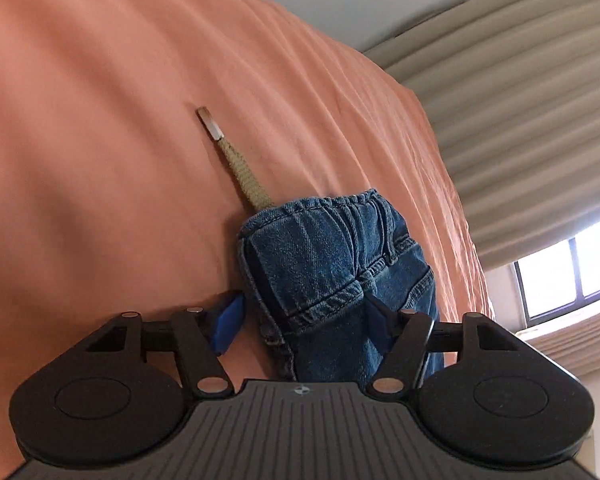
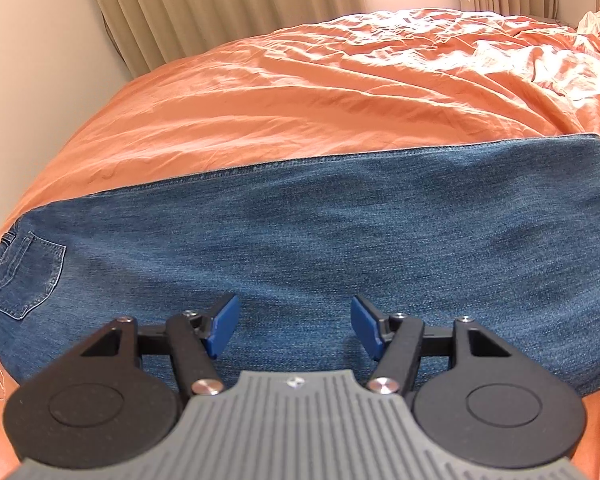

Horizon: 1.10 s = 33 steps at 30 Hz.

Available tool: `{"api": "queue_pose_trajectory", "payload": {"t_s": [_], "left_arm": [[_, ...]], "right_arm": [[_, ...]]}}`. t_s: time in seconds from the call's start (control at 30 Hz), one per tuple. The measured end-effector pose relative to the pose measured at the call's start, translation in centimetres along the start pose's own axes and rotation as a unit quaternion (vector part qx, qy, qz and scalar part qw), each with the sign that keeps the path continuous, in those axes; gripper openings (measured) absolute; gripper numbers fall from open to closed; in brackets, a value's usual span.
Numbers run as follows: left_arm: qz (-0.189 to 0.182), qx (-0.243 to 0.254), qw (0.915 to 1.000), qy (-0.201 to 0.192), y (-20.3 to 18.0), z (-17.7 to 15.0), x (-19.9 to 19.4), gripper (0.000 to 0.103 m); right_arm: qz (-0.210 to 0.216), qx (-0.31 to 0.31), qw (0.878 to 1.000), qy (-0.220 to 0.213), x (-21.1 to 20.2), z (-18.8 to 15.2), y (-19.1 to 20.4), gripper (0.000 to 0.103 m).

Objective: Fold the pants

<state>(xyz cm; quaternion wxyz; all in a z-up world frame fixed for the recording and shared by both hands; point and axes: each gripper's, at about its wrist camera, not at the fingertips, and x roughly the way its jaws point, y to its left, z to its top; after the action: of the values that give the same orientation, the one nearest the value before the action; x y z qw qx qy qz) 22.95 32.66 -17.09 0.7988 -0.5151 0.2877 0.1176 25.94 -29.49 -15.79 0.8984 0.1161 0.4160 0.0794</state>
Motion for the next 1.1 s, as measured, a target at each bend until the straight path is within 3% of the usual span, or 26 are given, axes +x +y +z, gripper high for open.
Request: {"api": "queue_pose_trajectory", "payload": {"t_s": [0.07,0.1,0.17,0.27,0.33,0.37,0.43,0.53,0.67,0.77,0.8,0.87,0.97,1.1], "left_arm": [[0.024,0.003,0.9997,-0.010,-0.7,-0.1,0.9,0.049],[0.040,0.013,0.9990,-0.016,-1.5,-0.1,1.0,0.045],[0.080,0.093,0.9917,-0.038,-4.7,-0.4,0.4,0.029],[0.085,0.221,0.9686,-0.075,-10.3,-1.5,-2.3,0.026],[0.086,0.280,0.9517,-0.093,-12.5,-2.2,-3.4,0.026],[0.104,0.306,0.9416,-0.095,-12.9,-2.4,-3.1,0.025],[0.145,0.330,0.9298,-0.077,-12.1,-2.0,-1.2,0.026],[0.191,0.320,0.9270,-0.041,-9.0,-1.6,2.5,0.026],[0.220,0.332,0.9164,-0.044,-7.8,-3.0,5.7,0.027],[0.232,0.343,0.9095,-0.032,-8.5,-3.1,5.9,0.033],[0.242,0.356,0.9021,-0.029,-9.3,-3.0,5.7,0.037],[0.249,0.379,0.8905,-0.034,-10.4,-2.9,4.5,0.050],[0.254,0.406,0.8758,-0.060,-11.9,-3.5,2.2,0.069],[0.226,0.427,0.8727,-0.073,-13.7,-5.1,-0.9,0.069]], "right_arm": [[-0.002,0.007,1.000,0.005,0.2,0.0,-0.4,0.058],[-0.003,0.008,1.000,0.007,0.4,0.0,-0.6,0.058],[-0.004,0.009,1.000,0.009,0.4,0.1,-0.7,0.058],[0.000,0.007,1.000,0.013,0.3,0.0,-0.6,0.058],[-0.004,-0.003,1.000,0.018,0.4,-0.1,-0.3,0.058],[-0.007,-0.010,1.000,0.020,0.5,-0.1,-0.1,0.058],[-0.012,-0.020,0.999,0.024,0.8,-0.2,0.2,0.058],[-0.014,-0.030,0.999,0.029,1.2,-0.4,0.3,0.058],[-0.018,-0.045,0.998,0.038,2.0,-0.6,0.3,0.058],[-0.034,-0.072,0.996,0.041,2.6,-0.9,1.0,0.059],[-0.037,-0.075,0.996,0.041,2.7,-0.9,1.1,0.060],[-0.031,-0.062,0.997,0.041,2.6,-0.7,0.9,0.063],[-0.013,-0.014,0.999,0.029,1.4,-0.1,-0.2,0.058],[-0.010,0.052,0.999,0.009,-1.6,0.4,-2.6,0.058]]}}
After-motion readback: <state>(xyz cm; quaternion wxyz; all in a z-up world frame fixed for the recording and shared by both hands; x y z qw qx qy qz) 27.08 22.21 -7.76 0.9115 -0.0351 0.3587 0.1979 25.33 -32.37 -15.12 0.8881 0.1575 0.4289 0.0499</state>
